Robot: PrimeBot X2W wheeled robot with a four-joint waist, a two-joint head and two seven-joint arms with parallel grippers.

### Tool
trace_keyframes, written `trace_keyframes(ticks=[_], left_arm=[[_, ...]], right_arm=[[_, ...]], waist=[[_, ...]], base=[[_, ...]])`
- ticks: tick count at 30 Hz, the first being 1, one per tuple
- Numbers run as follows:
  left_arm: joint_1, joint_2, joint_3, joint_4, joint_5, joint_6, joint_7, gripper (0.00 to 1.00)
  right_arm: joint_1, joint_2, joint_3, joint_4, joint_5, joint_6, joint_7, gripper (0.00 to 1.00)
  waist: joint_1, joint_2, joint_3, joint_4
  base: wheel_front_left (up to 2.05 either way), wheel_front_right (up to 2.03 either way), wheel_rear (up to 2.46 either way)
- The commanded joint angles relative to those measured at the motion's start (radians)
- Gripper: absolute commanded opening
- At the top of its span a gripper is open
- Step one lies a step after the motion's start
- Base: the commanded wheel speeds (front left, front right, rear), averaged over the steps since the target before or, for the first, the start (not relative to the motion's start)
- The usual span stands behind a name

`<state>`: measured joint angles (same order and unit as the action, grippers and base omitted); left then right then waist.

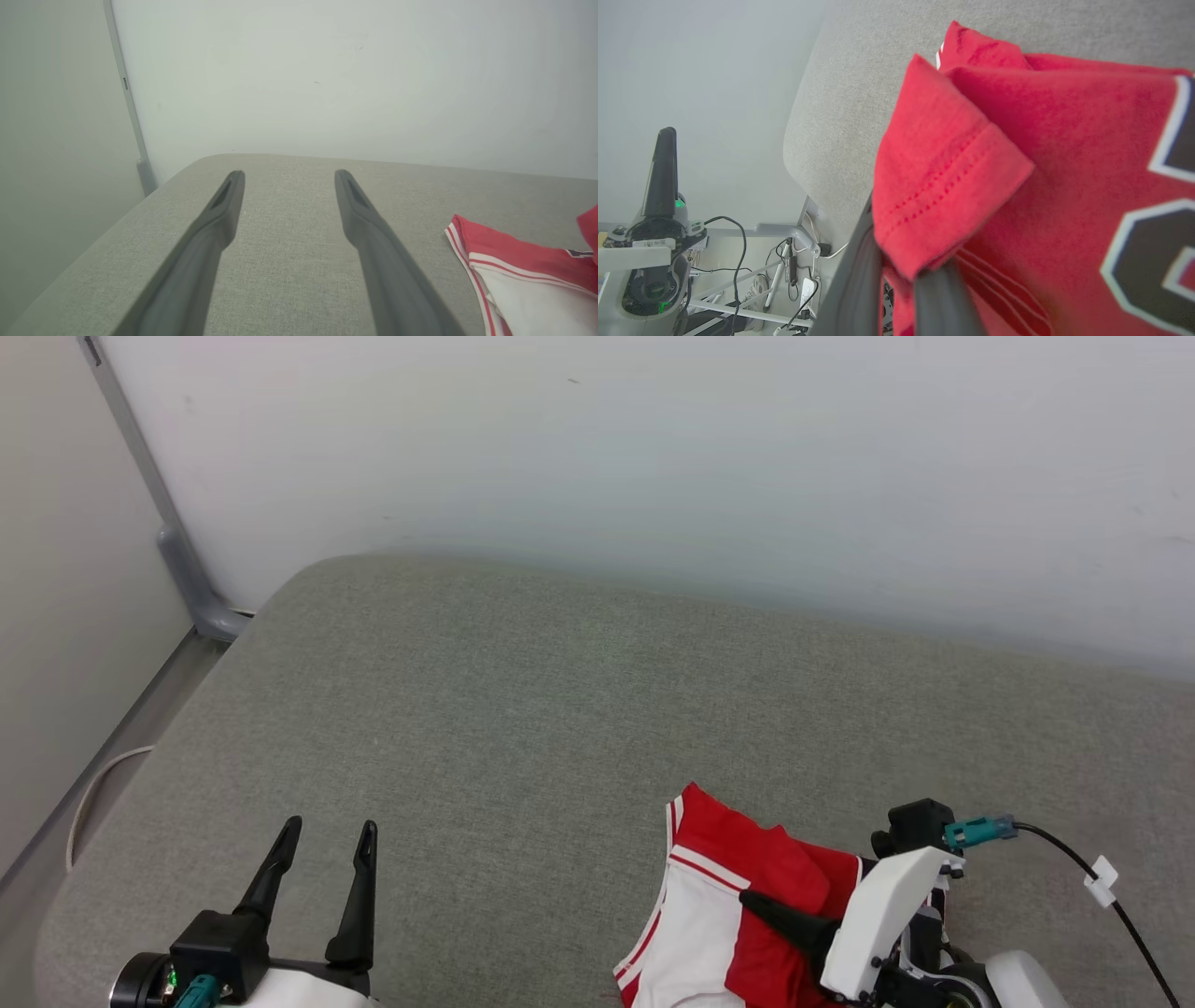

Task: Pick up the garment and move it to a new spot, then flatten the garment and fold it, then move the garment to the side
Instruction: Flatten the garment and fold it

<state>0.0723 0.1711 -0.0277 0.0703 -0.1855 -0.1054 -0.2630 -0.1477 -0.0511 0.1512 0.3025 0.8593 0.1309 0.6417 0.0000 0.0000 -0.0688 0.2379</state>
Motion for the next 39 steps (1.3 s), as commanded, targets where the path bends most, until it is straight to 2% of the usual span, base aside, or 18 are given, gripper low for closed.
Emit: trace_keyframes(ticks=[1, 9, 10, 11, 12, 16, 22, 28, 30, 33, 39], left_arm=[[0.006, -0.002, 0.001, 0.002, 0.004, 0.0, -0.002, 1.0], [0.008, -0.003, 0.0, 0.012, 0.003, -0.004, -0.002, 1.0], [0.008, -0.004, 0.001, 0.013, 0.003, -0.004, -0.002, 1.0], [0.008, -0.005, 0.0, 0.014, 0.003, -0.005, -0.002, 1.0], [0.008, -0.005, 0.0, 0.015, 0.004, -0.005, -0.002, 1.0], [0.009, -0.005, 0.002, 0.019, 0.005, -0.005, -0.002, 1.0], [0.009, -0.003, 0.005, 0.018, 0.007, -0.004, -0.002, 1.0], [0.014, -0.006, 0.006, 0.009, 0.005, -0.002, -0.002, 1.0], [0.016, -0.008, 0.006, 0.003, 0.004, -0.002, -0.002, 1.0], [0.016, -0.014, 0.009, -0.008, -0.003, -0.002, -0.002, 1.0], [-0.006, -0.032, 0.007, -0.03, -0.004, -0.005, -0.002, 1.0]], right_arm=[[-0.018, 0.002, 0.005, 0.017, -0.005, -0.001, -0.014, 0.0], [-0.117, 0.002, 0.048, 0.236, -0.048, -0.001, -0.149, 0.0], [-0.129, 0.002, 0.054, 0.26, -0.042, -0.001, -0.165, 0.05], [-0.141, 0.002, 0.063, 0.282, -0.038, -0.001, -0.181, 0.42], [-0.153, 0.002, 0.075, 0.3, -0.029, -0.001, -0.197, 1.0], [-0.194, 0.002, 0.16, 0.333, 0.033, -0.001, -0.235, 1.0], [-0.248, 0.002, 0.286, 0.318, 0.154, -0.001, -0.272, 1.0], [-0.312, 0.002, 0.315, 0.321, 0.181, -0.001, -0.293, 1.0], [-0.337, 0.002, 0.294, 0.333, 0.139, -0.001, -0.306, 1.0], [-0.373, 0.0, 0.24, 0.341, 0.012, -0.001, -0.33, 1.0], [-0.347, -0.122, 0.174, 0.182, -0.303, -0.001, -0.39, 1.0]], waist=[[0.0, 0.0, 0.001, 0.01], [0.0, 0.0, 0.01, 0.051], [0.0, 0.0, 0.011, 0.054], [0.0, 0.0, 0.012, 0.057], [0.0, 0.0, 0.013, 0.059], [0.0, 0.0, 0.013, 0.06], [0.0, 0.0, 0.001, 0.041], [0.0, 0.0, -0.004, 0.004], [0.0, 0.0, -0.003, -0.012], [0.0, 0.0, 0.001, -0.039], [0.0, 0.0, 0.018, -0.083]], base=[[0.0, 0.0, 0.0], [0.0, 0.0, 0.0], [0.0, 0.0, 0.0], [0.0, 0.0, 0.0], [0.0, 0.0, 0.0], [0.0, 0.0, 0.0], [0.0, 0.0, 0.0], [0.0, 0.0, 0.0], [0.0, 0.0, 0.0], [0.0, 0.0, 0.0], [0.0, 0.0, 0.0]])
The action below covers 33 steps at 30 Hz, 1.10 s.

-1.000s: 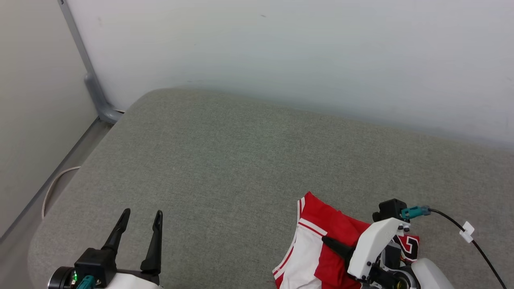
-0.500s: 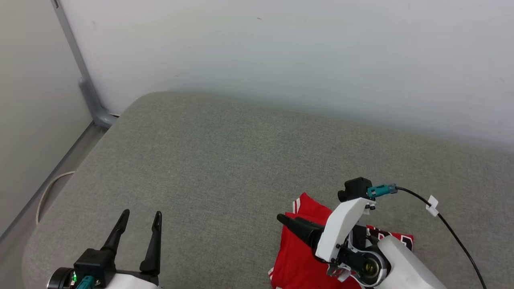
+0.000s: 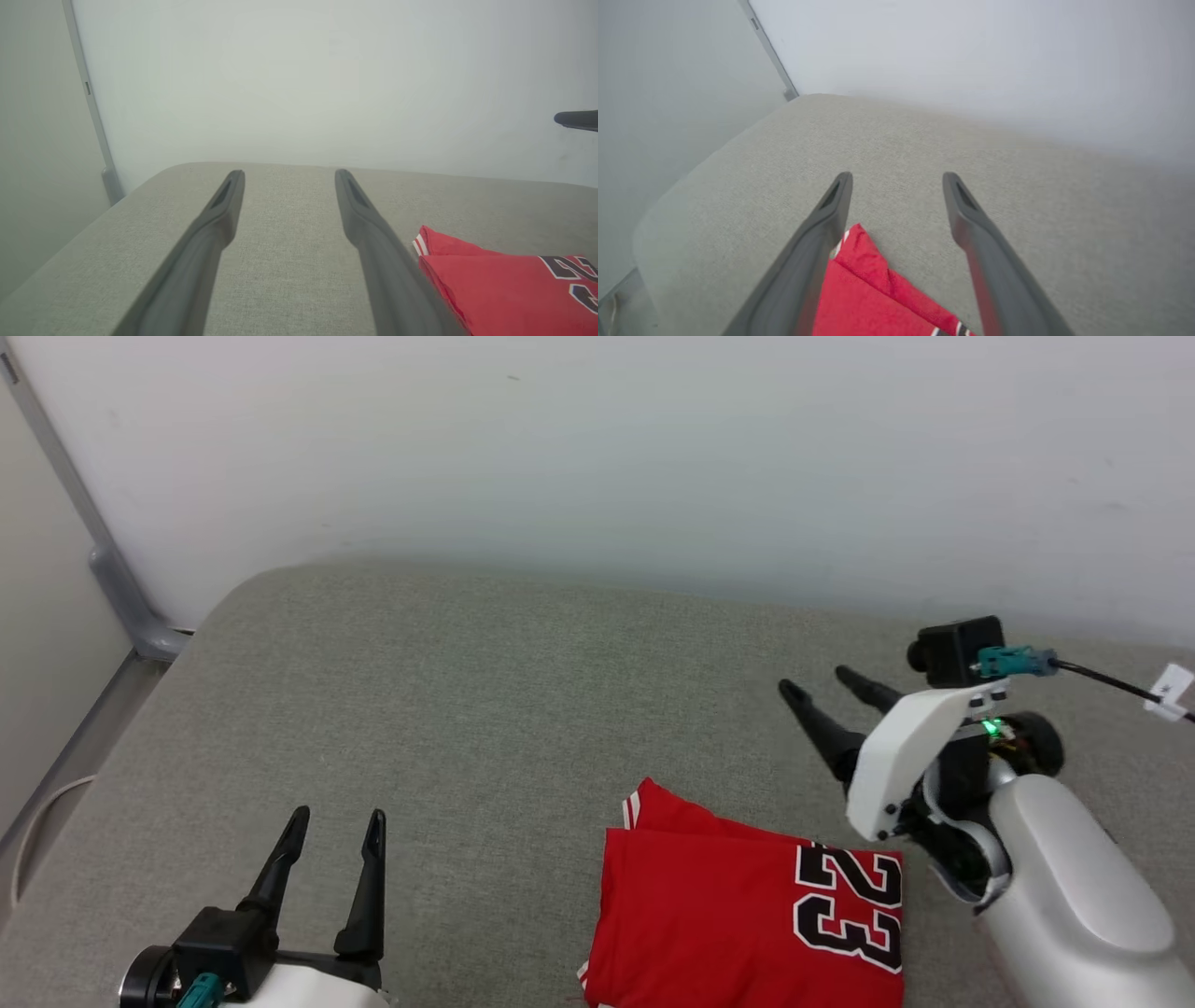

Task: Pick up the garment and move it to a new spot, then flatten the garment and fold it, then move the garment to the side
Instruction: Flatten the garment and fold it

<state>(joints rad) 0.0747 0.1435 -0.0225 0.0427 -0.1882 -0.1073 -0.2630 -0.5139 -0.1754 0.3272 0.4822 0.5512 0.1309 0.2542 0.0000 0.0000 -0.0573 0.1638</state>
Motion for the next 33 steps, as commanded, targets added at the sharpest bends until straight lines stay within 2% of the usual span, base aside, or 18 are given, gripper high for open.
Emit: trace_keyframes(ticks=[1, 5, 10, 14, 18, 27, 33], left_arm=[[-0.012, -0.007, 0.002, -0.006, -0.002, -0.004, -0.002, 1.0], [-0.023, -0.02, -0.002, -0.021, -0.008, -0.006, -0.002, 1.0], [-0.032, -0.038, -0.015, -0.037, -0.008, -0.012, -0.002, 1.0], [-0.039, -0.043, -0.025, -0.049, -0.001, -0.015, -0.002, 1.0], [-0.036, -0.047, -0.024, -0.05, 0.001, -0.018, -0.002, 1.0], [-0.003, -0.048, -0.024, -0.01, 0.004, -0.021, -0.002, 1.0], [-0.004, -0.046, -0.032, 0.007, 0.017, -0.023, -0.002, 1.0]], right_arm=[[0.037, -0.023, -0.017, -0.034, -0.034, -0.001, -0.01, 1.0], [0.111, -0.106, -0.083, -0.177, -0.157, -0.001, -0.05, 1.0], [0.244, -0.146, -0.219, -0.316, -0.243, -0.001, -0.118, 1.0], [0.358, -0.125, -0.312, -0.412, -0.285, -0.001, -0.194, 1.0], [0.449, -0.074, -0.368, -0.476, -0.302, -0.001, -0.273, 1.0], [0.571, 0.048, -0.398, -0.498, -0.337, -0.001, -0.406, 1.0], [0.598, 0.078, -0.389, -0.477, -0.369, -0.001, -0.42, 1.0]], waist=[[0.0, 0.0, 0.009, -0.016], [0.0, 0.0, 0.022, -0.04], [0.0, 0.0, 0.036, -0.059], [0.0, 0.0, 0.051, -0.07], [0.0, 0.0, 0.06, -0.08], [0.0, 0.0, 0.057, -0.097], [0.0, 0.0, 0.055, -0.108]], base=[[0.0, 0.0, 0.0], [0.0, 0.0, 0.0], [0.0, 0.0, 0.0], [0.0, 0.0, 0.0], [0.0, 0.0, 0.0], [0.0, 0.0, 0.0], [0.0, 0.0, 0.0]])
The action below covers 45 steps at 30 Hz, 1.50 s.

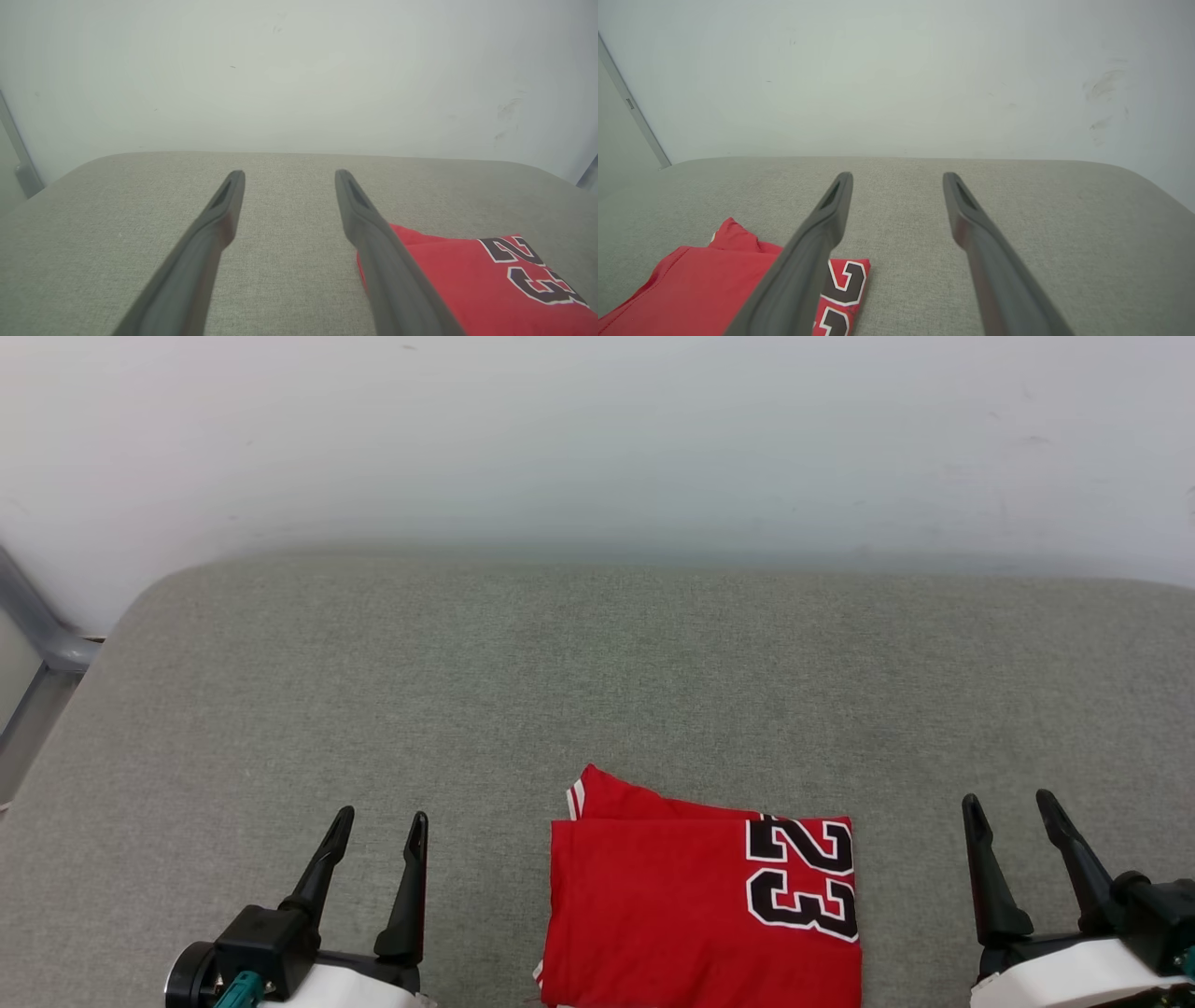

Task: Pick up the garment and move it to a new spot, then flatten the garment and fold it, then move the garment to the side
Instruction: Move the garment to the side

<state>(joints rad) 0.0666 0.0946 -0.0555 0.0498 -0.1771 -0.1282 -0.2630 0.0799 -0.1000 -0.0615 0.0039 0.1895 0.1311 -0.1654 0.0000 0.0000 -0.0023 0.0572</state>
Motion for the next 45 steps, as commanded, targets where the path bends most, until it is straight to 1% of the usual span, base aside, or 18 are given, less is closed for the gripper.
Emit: trace_keyframes(ticks=[1, 4, 6, 8, 11, 14, 19, 21, 24, 26, 29, 32, 35, 41, 42, 43, 44, 45], left_arm=[[0.004, 0.003, 0.0, 0.0, 0.007, -0.002, -0.002, 1.0], [0.002, 0.003, 0.0, 0.001, 0.008, -0.003, -0.002, 1.0], [-0.002, 0.003, 0.0, 0.001, 0.01, -0.003, -0.002, 1.0], [-0.006, 0.002, -0.004, -0.001, 0.011, -0.002, -0.002, 1.0], [-0.012, 0.004, -0.012, -0.004, 0.012, -0.003, -0.002, 1.0], [-0.016, 0.006, -0.016, -0.004, 0.009, -0.003, -0.002, 1.0], [-0.035, 0.011, -0.028, 0.001, 0.014, -0.003, -0.002, 1.0], [-0.046, 0.013, -0.039, 0.005, 0.017, -0.003, -0.002, 1.0], [-0.065, 0.01, -0.049, 0.011, 0.016, -0.003, -0.002, 1.0], [-0.078, 0.006, -0.054, 0.012, 0.013, -0.003, -0.002, 1.0], [-0.09, 0.004, -0.06, 0.017, 0.011, -0.003, -0.002, 1.0], [-0.101, 0.006, -0.058, 0.019, 0.008, -0.003, -0.002, 1.0], [-0.109, 0.008, -0.058, 0.02, 0.007, -0.003, -0.002, 1.0], [-0.12, 0.007, -0.062, 0.023, 0.005, -0.003, -0.002, 1.0], [-0.122, 0.007, -0.061, 0.024, 0.005, -0.003, -0.002, 1.0], [-0.123, 0.008, -0.06, 0.024, 0.006, -0.003, -0.002, 1.0], [-0.124, 0.008, -0.06, 0.025, 0.006, -0.003, -0.002, 1.0], [-0.125, 0.009, -0.059, 0.026, 0.006, -0.003, -0.002, 1.0]], right_arm=[[0.002, 0.004, 0.0, 0.004, -0.009, -0.001, 0.001, 1.0], [-0.002, 0.007, 0.004, 0.01, -0.011, -0.001, 0.008, 1.0], [-0.002, 0.001, 0.017, 0.019, -0.005, -0.001, 0.041, 1.0], [-0.006, -0.001, 0.02, 0.019, 0.014, -0.001, 0.083, 1.0], [-0.023, -0.021, 0.039, 0.008, 0.032, -0.001, 0.186, 1.0], [-0.042, -0.044, 0.072, -0.012, 0.057, -0.001, 0.344, 1.0], [-0.088, -0.074, 0.124, -0.041, 0.112, -0.001, 0.742, 1.0], [-0.113, -0.085, 0.14, -0.063, 0.116, -0.001, 0.875, 1.0], [-0.136, -0.076, 0.138, -0.076, 0.13, -0.001, 1.028, 1.0], [-0.148, -0.062, 0.126, -0.07, 0.136, -0.001, 1.099, 1.0], [-0.164, -0.053, 0.104, -0.046, 0.107, -0.001, 1.15, 1.0], [-0.166, -0.023, 0.086, -0.011, 0.085, -0.001, 1.166, 1.0], [-0.165, -0.003, 0.081, 0.03, 0.075, -0.001, 1.164, 1.0], [-0.158, 0.027, 0.111, 0.126, 0.06, -0.001, 1.149, 1.0], [-0.156, 0.028, 0.123, 0.14, 0.057, -0.001, 1.147, 0.69], [-0.155, 0.028, 0.13, 0.151, 0.056, 0.0, 1.14, 0.24], [-0.155, 0.027, 0.14, 0.157, 0.054, 0.0, 1.132, 0.0], [-0.157, 0.022, 0.148, 0.16, 0.051, 0.0, 1.122, 0.0]], waist=[[0.0, 0.0, 0.0, -0.003], [0.0, 0.0, 0.0, -0.005], [0.0, 0.0, 0.0, -0.006], [0.0, 0.0, 0.002, -0.005], [0.0, 0.0, 0.013, 0.0], [0.0, 0.0, 0.028, 0.008], [0.0, 0.0, 0.066, 0.021], [0.0, 0.0, 0.08, 0.034], [0.0, 0.0, 0.102, 0.057], [0.0, 0.0, 0.116, 0.074], [0.0, 0.0, 0.136, 0.101], [0.0, 0.0, 0.154, 0.124], [0.0, 0.0, 0.168, 0.139], [0.0, 0.0, 0.184, 0.155], [0.0, 0.0, 0.184, 0.156], [0.0, 0.0, 0.185, 0.156], [0.0, 0.0, 0.184, 0.155], [0.0, 0.0, 0.182, 0.155]], base=[[0.0, 0.0, 0.0], [0.0, 0.0, 0.0], [0.0, 0.0, 0.0], [0.0, 0.0, 0.0], [0.0, 0.0, 0.0], [0.0, 0.0, 0.0], [0.0, 0.0, 0.0], [0.0, 0.0, 0.0], [0.0, 0.0, 0.0], [0.0, 0.0, 0.0], [0.0, 0.0, 0.0], [0.0, 0.0, 0.0], [0.0, 0.0, 0.0], [0.0, 0.0, 0.0], [0.0, 0.0, 0.0], [0.0, 0.0, 0.0], [0.0, 0.0, 0.0], [0.0, 0.0, 0.0]])
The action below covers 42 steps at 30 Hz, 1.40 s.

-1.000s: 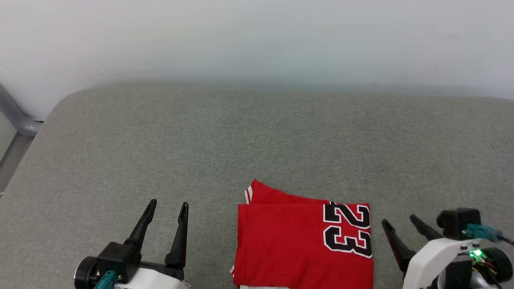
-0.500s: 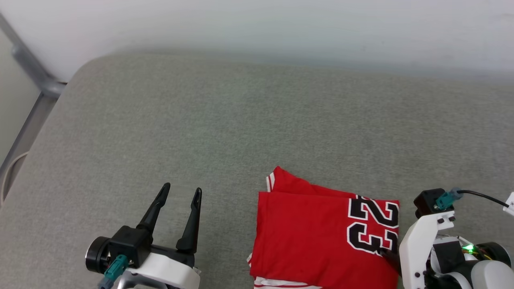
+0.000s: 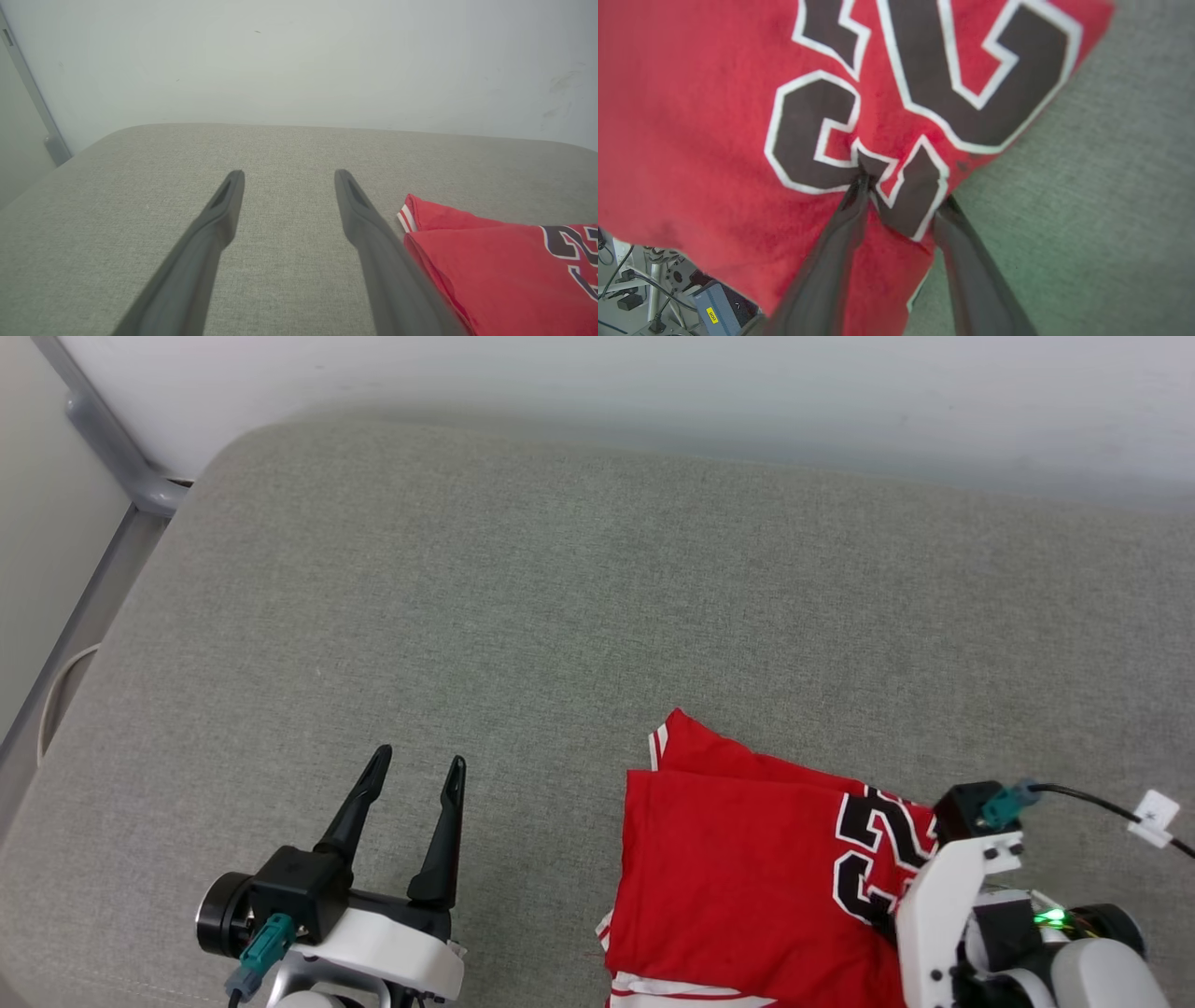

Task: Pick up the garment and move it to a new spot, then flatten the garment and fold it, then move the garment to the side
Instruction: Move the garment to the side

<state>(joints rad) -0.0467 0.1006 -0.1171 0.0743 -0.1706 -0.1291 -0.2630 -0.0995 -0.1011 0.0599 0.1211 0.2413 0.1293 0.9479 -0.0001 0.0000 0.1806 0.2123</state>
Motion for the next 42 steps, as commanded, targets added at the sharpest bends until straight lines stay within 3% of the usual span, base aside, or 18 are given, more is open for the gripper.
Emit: trace_keyframes(ticks=[1, 11, 25, 30, 35, 42], left_arm=[[-0.011, 0.005, 0.003, 0.003, -0.001, -0.002, -0.002, 1.0], [0.012, 0.009, 0.0, 0.002, -0.006, -0.002, -0.002, 1.0], [-0.023, 0.009, -0.101, -0.023, 0.004, -0.002, -0.002, 1.0], [-0.067, 0.02, -0.158, -0.028, 0.008, -0.002, -0.002, 1.0], [-0.14, 0.031, -0.211, -0.043, 0.011, -0.002, -0.002, 1.0], [-0.239, 0.041, -0.253, -0.071, 0.019, -0.002, -0.002, 1.0]], right_arm=[[0.017, 0.015, 0.031, 0.044, -0.004, 0.002, -0.003, 0.0], [-0.075, -0.159, 0.152, -0.036, -0.048, 0.0, -0.138, 0.0], [-0.217, -0.569, 0.358, -0.133, -0.019, 0.0, -0.164, 0.0], [-0.283, -0.701, 0.373, -0.083, -0.029, 0.0, -0.212, 0.0], [-0.329, -0.795, 0.354, -0.002, -0.045, 0.0, -0.285, 0.0], [-0.349, -0.859, 0.255, 0.141, -0.102, 0.0, -0.367, 0.0]], waist=[[0.0001, 0.0, -0.004, -0.003], [0.0001, 0.0, -0.052, -0.064], [0.0001, 0.0, -0.012, -0.219], [0.0001, 0.0, 0.055, -0.269], [0.0001, 0.0, 0.14, -0.298], [0.0001, 0.0, 0.251, -0.311]], base=[[0.0, 0.0, 0.0], [0.0, 0.0, 0.0], [0.0, 0.0, 0.0], [0.0, 0.0, 0.0], [0.0, 0.0, 0.0], [0.0, 0.0, 0.0]])
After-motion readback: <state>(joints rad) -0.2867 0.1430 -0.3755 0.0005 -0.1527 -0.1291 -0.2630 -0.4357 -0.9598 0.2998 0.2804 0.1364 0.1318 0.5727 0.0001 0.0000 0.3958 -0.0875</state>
